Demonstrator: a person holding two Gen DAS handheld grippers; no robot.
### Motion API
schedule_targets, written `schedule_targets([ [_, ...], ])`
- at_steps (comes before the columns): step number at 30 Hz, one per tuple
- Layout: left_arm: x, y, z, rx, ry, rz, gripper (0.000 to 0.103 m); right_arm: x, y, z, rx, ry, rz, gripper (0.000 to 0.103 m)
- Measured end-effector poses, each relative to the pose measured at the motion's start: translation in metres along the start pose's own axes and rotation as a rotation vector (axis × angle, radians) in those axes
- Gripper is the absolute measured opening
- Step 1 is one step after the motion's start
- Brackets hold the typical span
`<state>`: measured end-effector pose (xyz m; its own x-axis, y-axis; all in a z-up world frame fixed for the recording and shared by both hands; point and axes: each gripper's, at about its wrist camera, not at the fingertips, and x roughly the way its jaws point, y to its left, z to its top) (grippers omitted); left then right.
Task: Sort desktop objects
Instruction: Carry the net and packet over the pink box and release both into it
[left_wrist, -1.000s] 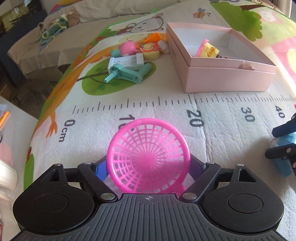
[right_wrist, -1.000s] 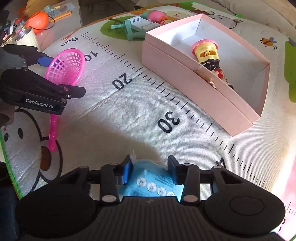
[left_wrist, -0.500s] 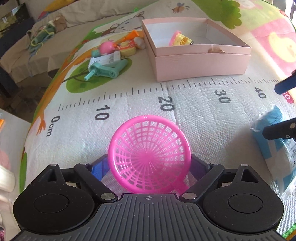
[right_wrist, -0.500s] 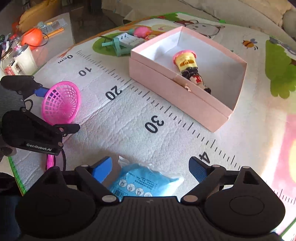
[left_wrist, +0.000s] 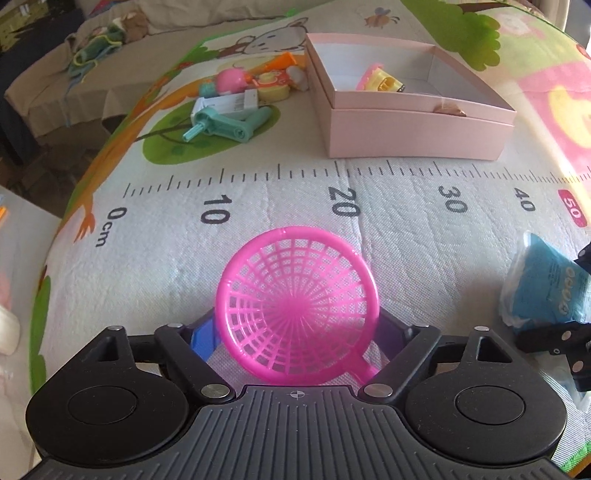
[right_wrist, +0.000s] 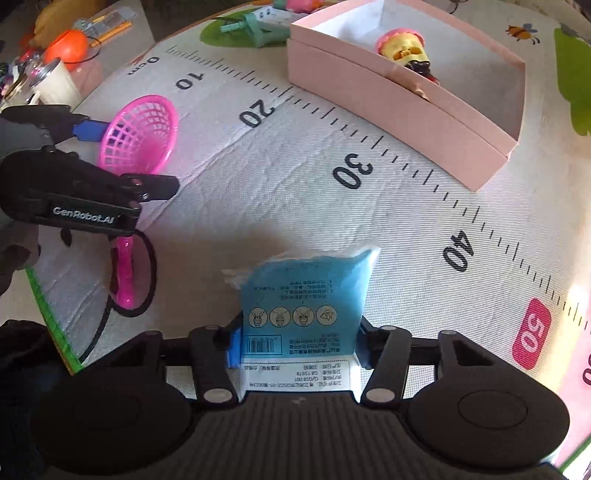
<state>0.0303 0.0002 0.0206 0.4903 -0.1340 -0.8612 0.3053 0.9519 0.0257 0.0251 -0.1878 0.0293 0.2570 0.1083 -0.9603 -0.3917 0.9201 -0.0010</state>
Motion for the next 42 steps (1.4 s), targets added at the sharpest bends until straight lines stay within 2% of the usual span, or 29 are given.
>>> schedule_targets([
  [5,-0.013,-0.01,0.001,0.058,-0.002,-0.02,0.086,-0.013,0.005,-0.001,-0.037,-0.018,-0.003,0.052],
  [9,-0.03,-0.024,0.014,0.134,-0.019,-0.049,0.086,-0.038,-0.002,0.01,-0.025,-0.072,-0.016,0.051],
  [11,-0.04,-0.03,0.029,0.17,-0.051,-0.057,0.086,-0.059,-0.013,0.028,-0.002,-0.126,-0.02,0.051],
  [14,-0.052,-0.041,0.064,0.225,-0.14,-0.041,0.086,-0.092,-0.035,0.066,0.046,-0.221,-0.057,0.051],
  [17,-0.046,-0.044,0.108,0.22,-0.183,-0.041,0.086,-0.109,-0.06,0.114,0.083,-0.283,-0.103,0.051],
  [20,-0.022,-0.041,0.152,0.195,-0.174,-0.028,0.086,-0.099,-0.078,0.158,0.088,-0.292,-0.176,0.051],
  [22,-0.003,-0.039,0.175,0.197,-0.174,0.022,0.086,-0.08,-0.09,0.179,0.089,-0.275,-0.214,0.051],
  [29,0.048,-0.041,0.22,0.203,-0.139,0.023,0.086,-0.028,-0.142,0.21,0.186,-0.219,-0.182,0.052],
  [33,0.07,-0.039,0.227,0.211,-0.125,0.031,0.087,-0.004,-0.158,0.219,0.217,-0.193,-0.173,0.052],
  [37,0.077,-0.032,0.228,0.206,-0.126,-0.004,0.096,0.011,-0.16,0.223,0.226,-0.184,-0.144,0.052],
  [41,0.064,-0.02,0.219,0.175,-0.143,-0.037,0.097,0.012,-0.158,0.225,0.234,-0.202,-0.122,0.065],
  [42,0.058,-0.013,0.215,0.152,-0.151,-0.044,0.098,0.01,-0.157,0.224,0.237,-0.21,-0.123,0.065],
])
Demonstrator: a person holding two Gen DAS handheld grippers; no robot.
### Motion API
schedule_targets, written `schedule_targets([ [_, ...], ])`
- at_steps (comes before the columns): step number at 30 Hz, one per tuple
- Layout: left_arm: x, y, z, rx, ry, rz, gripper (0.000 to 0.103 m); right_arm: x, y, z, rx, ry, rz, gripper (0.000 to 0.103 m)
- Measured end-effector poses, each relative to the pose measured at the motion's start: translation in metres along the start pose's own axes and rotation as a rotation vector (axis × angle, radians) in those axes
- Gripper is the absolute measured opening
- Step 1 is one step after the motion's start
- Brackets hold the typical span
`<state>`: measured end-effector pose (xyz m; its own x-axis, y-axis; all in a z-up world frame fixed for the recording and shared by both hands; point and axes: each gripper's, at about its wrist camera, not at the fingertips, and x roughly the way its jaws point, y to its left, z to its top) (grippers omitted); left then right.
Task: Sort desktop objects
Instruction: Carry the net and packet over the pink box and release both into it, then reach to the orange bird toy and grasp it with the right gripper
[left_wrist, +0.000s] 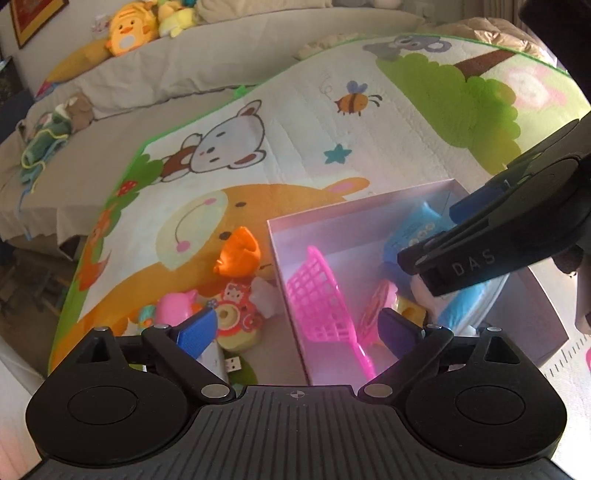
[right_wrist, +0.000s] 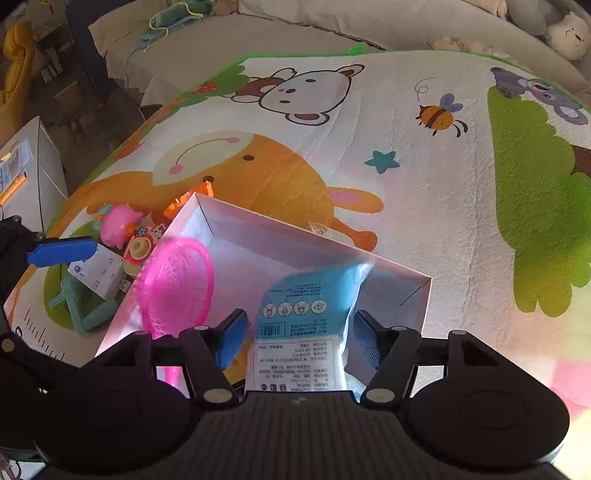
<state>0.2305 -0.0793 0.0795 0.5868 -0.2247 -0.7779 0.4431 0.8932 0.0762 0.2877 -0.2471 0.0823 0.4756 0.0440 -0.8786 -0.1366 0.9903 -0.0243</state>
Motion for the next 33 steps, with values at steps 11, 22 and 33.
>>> schedule_targets([
  [11,-0.057,0.058,-0.132,-0.245,0.044,0.16,0.102,-0.042,0.039,0.001,-0.063,-0.088,0.0,0.06],
  [22,-0.066,0.072,-0.214,-0.435,-0.061,0.374,0.103,0.007,0.14,0.057,-0.123,-0.078,-0.043,0.04],
  [33,-0.065,0.072,-0.227,-0.49,-0.132,0.354,0.103,0.105,0.133,0.115,0.056,-0.07,-0.244,0.053],
])
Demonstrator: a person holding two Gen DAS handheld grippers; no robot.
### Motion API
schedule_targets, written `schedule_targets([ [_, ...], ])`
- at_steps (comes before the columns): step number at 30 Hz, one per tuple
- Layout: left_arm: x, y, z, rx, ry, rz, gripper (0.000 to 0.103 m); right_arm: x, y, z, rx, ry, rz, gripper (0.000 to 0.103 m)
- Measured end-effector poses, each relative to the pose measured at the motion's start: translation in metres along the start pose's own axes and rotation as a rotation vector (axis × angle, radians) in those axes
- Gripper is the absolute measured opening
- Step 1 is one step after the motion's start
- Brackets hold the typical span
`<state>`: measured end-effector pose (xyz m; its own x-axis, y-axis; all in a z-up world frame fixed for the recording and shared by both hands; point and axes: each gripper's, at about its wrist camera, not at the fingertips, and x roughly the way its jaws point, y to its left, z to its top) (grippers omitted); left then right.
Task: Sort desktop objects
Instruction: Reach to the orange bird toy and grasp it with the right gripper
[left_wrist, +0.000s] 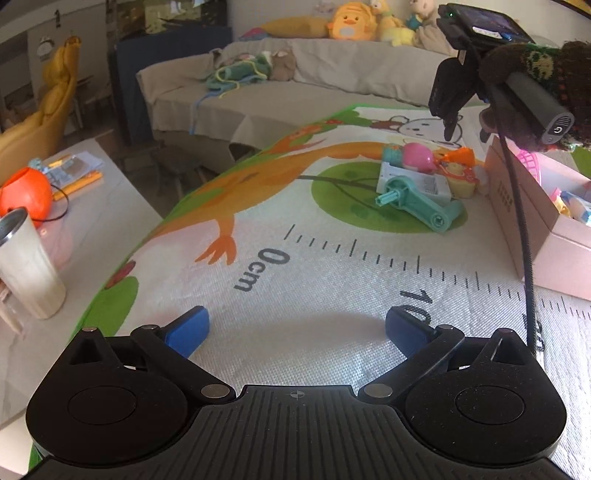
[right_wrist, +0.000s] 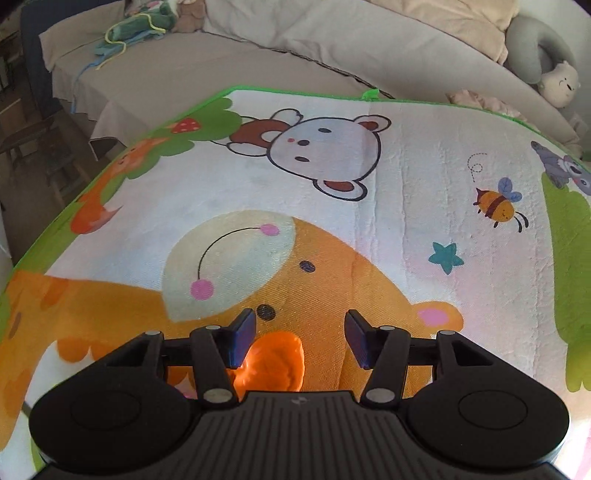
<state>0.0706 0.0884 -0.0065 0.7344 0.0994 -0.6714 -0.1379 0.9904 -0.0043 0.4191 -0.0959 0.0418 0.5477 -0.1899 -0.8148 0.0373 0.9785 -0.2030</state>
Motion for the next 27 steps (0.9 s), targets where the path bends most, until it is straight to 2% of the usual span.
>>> schedule_targets([
  [4,0.001,0.001,-0.001,-0.008,0.001,-0.01,0.103,0.026,0.007,-0.003,-0.01,0.103,-0.012,0.053],
  [5,0.001,0.002,-0.001,-0.011,0.001,-0.013,0.103,0.028,0.01,-0.006,-0.021,0.119,-0.012,0.05],
  [8,0.002,0.003,-0.001,-0.014,0.002,-0.018,0.103,0.021,0.029,-0.014,-0.134,0.088,-0.015,0.036],
  [12,0.0,0.003,-0.002,-0.015,0.002,-0.019,0.103,0.007,0.044,-0.027,-0.226,0.09,0.005,0.034],
  [14,0.0,0.003,-0.002,-0.015,0.003,-0.019,0.103,-0.001,0.049,-0.036,-0.259,0.1,0.034,0.031],
  [15,0.0,0.003,-0.002,-0.015,0.003,-0.019,0.103,-0.007,0.05,-0.041,-0.27,0.105,0.053,0.025],
  [17,0.001,0.003,-0.002,-0.015,0.003,-0.019,0.103,-0.017,0.053,-0.051,-0.289,0.123,0.085,0.022],
  [27,0.0,0.003,-0.002,-0.013,0.005,-0.021,0.103,-0.079,0.066,-0.124,-0.421,0.186,0.28,0.021],
])
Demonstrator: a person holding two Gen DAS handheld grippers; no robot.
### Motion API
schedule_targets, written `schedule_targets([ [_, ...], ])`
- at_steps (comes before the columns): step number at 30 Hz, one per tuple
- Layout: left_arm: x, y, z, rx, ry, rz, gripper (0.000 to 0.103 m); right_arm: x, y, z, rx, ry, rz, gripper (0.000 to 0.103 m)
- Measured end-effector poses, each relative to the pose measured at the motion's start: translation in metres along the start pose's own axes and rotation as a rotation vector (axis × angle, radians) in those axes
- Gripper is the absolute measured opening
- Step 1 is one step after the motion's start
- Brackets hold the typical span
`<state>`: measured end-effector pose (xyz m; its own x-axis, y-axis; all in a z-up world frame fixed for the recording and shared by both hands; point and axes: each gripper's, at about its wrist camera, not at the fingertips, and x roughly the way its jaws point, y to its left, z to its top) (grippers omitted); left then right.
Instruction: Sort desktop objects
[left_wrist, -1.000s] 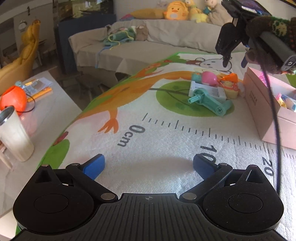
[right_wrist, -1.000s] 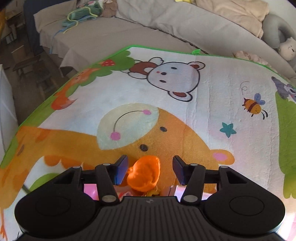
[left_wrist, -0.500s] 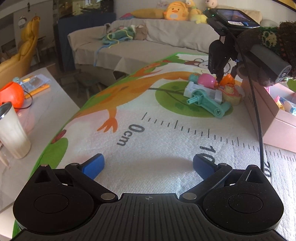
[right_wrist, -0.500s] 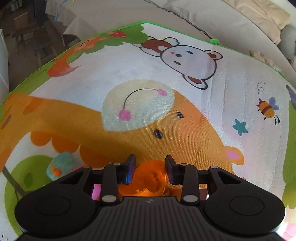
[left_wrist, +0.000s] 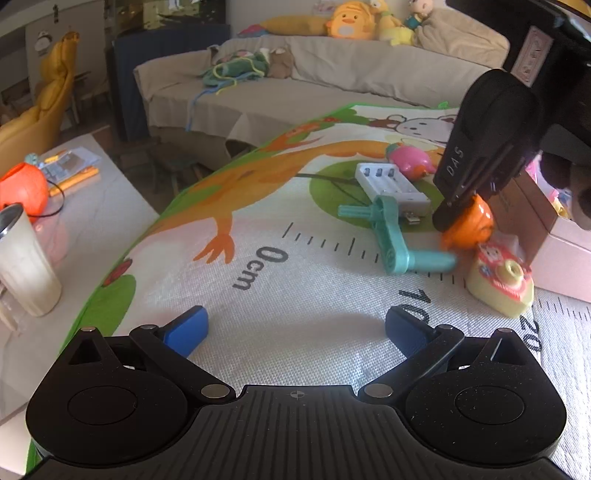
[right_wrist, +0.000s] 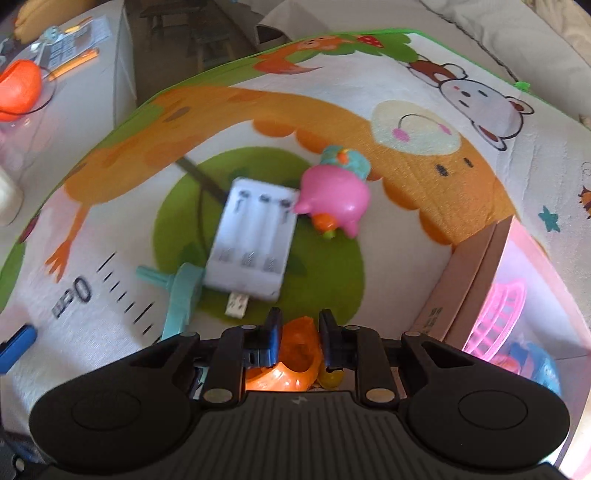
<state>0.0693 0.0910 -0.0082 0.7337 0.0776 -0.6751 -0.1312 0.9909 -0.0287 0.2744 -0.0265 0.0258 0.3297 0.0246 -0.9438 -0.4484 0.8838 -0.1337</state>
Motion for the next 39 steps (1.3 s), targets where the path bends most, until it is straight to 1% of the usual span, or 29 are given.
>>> schedule_targets([
  [3,-0.001,-0.001,-0.001,0.016,0.008,-0.005,0.103,-0.011,0.013,-0.026,-0.024,0.013,0.071,0.02],
  [6,-0.007,-0.004,-0.005,0.051,0.017,-0.001,0.103,-0.017,0.02,-0.048,-0.043,0.035,0.107,0.02],
  [12,-0.022,-0.005,-0.013,0.049,0.069,-0.001,0.103,-0.028,0.017,-0.081,-0.054,0.071,0.135,0.02],
  [16,-0.028,-0.007,-0.015,0.067,0.09,-0.024,0.103,-0.034,0.01,-0.101,-0.037,0.079,0.154,0.02],
  [17,-0.029,-0.007,-0.015,0.072,0.096,-0.031,0.103,-0.036,0.008,-0.105,-0.036,0.074,0.147,0.022],
  [19,-0.03,-0.006,-0.015,0.078,0.109,-0.039,0.103,-0.041,0.006,-0.112,-0.042,0.053,0.115,0.034],
  [21,-0.03,-0.004,-0.014,0.076,0.121,-0.042,0.103,-0.049,0.003,-0.119,-0.04,0.025,0.124,0.056],
  [25,-0.029,-0.004,-0.011,0.061,0.158,-0.026,0.103,-0.064,0.001,-0.129,-0.066,-0.017,0.165,0.07],
  [26,-0.028,-0.007,-0.008,0.061,0.174,-0.024,0.103,-0.066,0.002,-0.132,-0.075,-0.022,0.174,0.076],
  [27,-0.028,-0.009,-0.007,0.063,0.188,-0.028,0.103,-0.067,0.003,-0.134,-0.085,-0.026,0.181,0.08],
  [29,-0.028,-0.011,-0.005,0.076,0.209,-0.045,0.103,-0.063,0.011,-0.136,-0.108,-0.027,0.178,0.081],
  [31,-0.029,-0.014,-0.005,0.095,0.222,-0.056,0.103,-0.057,0.014,-0.14,-0.127,-0.027,0.153,0.08],
  [33,-0.03,-0.014,-0.005,0.099,0.235,-0.055,0.103,-0.051,0.014,-0.143,-0.137,-0.026,0.119,0.073],
  [34,-0.03,-0.013,-0.005,0.093,0.247,-0.056,0.103,-0.051,0.013,-0.144,-0.136,-0.032,0.11,0.071],
  [36,-0.031,-0.012,-0.003,0.082,0.269,-0.06,0.103,-0.053,0.007,-0.144,-0.127,-0.038,0.101,0.061],
  [39,-0.032,-0.011,0.001,0.061,0.3,-0.068,0.103,-0.057,-0.003,-0.144,-0.102,-0.046,0.113,0.06],
])
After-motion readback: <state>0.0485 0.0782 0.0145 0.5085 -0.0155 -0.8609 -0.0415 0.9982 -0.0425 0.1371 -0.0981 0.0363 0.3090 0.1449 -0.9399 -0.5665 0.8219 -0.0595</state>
